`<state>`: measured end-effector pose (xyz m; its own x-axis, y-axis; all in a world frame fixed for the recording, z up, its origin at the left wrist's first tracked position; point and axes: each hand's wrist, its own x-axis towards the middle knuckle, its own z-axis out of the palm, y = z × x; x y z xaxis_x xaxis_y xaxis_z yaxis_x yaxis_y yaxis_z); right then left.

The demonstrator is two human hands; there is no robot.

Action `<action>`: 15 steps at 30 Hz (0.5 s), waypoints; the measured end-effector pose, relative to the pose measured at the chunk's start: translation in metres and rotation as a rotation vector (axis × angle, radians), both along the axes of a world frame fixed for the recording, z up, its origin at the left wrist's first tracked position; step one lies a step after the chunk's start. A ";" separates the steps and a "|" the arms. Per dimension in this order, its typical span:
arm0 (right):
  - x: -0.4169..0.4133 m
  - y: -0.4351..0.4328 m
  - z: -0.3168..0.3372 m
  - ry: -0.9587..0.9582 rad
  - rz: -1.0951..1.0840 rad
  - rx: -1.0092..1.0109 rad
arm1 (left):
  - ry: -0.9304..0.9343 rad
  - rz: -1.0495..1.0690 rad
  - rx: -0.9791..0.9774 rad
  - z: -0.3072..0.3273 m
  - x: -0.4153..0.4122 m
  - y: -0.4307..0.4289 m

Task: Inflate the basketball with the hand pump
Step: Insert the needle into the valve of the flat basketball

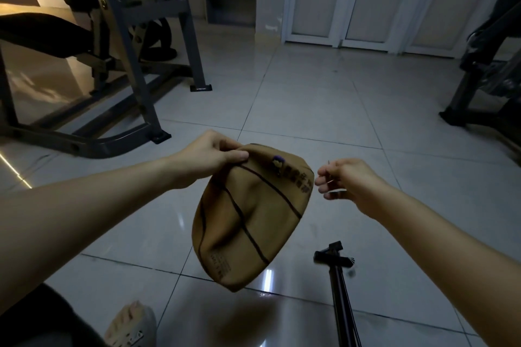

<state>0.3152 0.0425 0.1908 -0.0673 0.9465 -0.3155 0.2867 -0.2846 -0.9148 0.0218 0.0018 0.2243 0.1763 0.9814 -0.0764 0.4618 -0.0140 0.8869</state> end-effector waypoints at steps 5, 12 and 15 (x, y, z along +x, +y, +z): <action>-0.009 -0.012 0.008 0.028 0.047 0.044 | -0.080 0.150 -0.027 0.004 0.005 0.003; -0.017 -0.018 0.017 0.022 0.010 0.103 | -0.128 0.302 -0.124 0.007 0.010 0.004; -0.018 -0.024 0.016 0.008 0.070 0.115 | -0.133 0.329 -0.146 0.006 0.010 0.003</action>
<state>0.2967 0.0188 0.2066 -0.1363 0.9693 -0.2044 0.2951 -0.1573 -0.9424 0.0318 0.0049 0.2307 -0.1283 0.9676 -0.2176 0.3008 0.2470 0.9211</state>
